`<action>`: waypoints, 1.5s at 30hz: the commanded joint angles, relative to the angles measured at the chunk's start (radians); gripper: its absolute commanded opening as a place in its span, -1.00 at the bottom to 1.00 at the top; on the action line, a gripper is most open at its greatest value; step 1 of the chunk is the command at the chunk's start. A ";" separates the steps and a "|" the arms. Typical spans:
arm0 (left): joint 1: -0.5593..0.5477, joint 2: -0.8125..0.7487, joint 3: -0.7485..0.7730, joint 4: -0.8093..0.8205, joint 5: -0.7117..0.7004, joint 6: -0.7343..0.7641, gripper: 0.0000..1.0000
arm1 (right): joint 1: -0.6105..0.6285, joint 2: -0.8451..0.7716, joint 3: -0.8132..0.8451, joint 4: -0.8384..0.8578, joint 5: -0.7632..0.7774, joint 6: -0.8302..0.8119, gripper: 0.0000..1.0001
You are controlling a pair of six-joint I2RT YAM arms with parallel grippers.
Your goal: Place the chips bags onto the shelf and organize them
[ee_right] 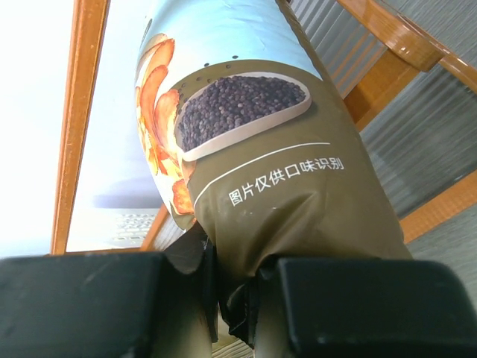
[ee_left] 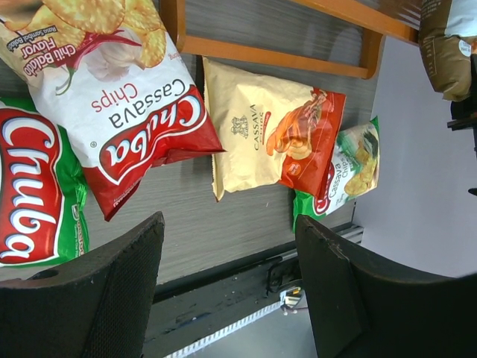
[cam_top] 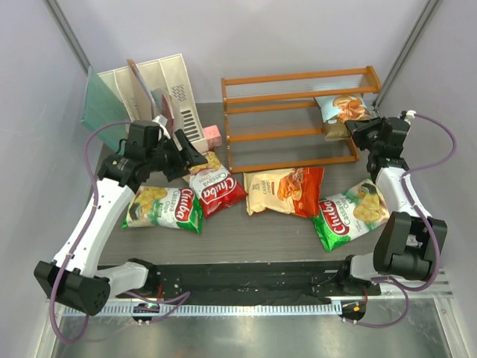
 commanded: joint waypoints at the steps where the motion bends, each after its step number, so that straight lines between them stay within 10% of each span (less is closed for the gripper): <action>1: 0.004 -0.015 -0.009 0.031 0.026 -0.009 0.41 | -0.007 0.010 -0.036 0.076 0.071 0.052 -0.97; 11: 0.004 -0.047 -0.052 0.048 0.037 -0.040 0.40 | -0.012 0.073 0.030 0.009 0.037 0.012 -0.89; 18: 0.005 -0.061 -0.063 0.062 0.025 -0.052 0.40 | -0.016 0.004 -0.030 -0.039 0.065 -0.039 0.35; 45: -0.007 0.105 -0.051 0.053 0.184 0.074 0.44 | -0.033 -0.384 -0.051 -0.631 0.117 -0.177 0.59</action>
